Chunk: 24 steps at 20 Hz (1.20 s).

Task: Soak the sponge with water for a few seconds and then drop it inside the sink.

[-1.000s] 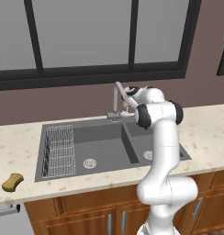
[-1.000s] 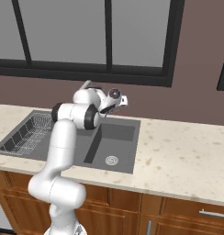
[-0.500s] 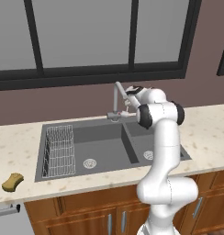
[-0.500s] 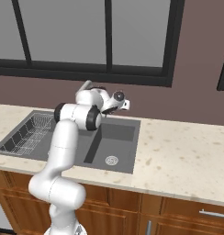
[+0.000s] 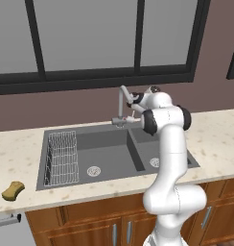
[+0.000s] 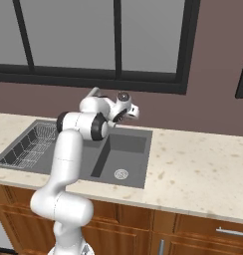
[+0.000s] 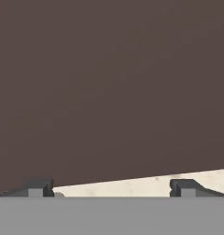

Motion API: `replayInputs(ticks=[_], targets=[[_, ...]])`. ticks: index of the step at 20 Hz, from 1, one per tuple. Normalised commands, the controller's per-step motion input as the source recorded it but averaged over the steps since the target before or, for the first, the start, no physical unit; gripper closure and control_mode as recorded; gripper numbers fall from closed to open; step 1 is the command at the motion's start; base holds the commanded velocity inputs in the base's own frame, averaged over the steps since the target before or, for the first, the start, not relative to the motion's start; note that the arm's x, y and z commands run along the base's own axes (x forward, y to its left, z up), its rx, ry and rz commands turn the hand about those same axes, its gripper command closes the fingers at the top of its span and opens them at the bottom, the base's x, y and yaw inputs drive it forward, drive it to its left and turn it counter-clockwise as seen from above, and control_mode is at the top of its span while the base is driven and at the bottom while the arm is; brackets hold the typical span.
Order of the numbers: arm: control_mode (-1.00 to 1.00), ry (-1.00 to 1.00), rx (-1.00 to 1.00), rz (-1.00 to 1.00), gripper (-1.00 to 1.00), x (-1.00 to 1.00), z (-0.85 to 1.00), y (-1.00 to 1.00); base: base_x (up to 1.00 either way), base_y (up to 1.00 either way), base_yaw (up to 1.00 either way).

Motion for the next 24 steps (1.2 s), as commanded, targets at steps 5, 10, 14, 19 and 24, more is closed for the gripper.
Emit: replayInputs(ticks=[5, 10, 14, 19, 24], targets=[[-1.0, 0.0, 0.03, -0.12, -1.0, 0.0, 0.0, 0.03, 0.0, 0.0, 0.0], [-1.0, 0.0, 0.04, -0.06, -1.0, 0.0, -0.21, 0.0, 0.0, 0.0, 0.0], [-1.0, 0.01, 0.0, -0.04, -1.0, 0.0, -0.56, 0.0, 0.0, 0.0, 0.0], [-1.0, 0.0, 0.01, -0.02, -1.0, 0.0, -0.4, 0.0, 0.0, 0.0, 0.0], [-1.0, 0.0, 0.01, 0.0, -1.0, 0.0, -0.17, 0.01, 0.0, 0.0, 0.0]])
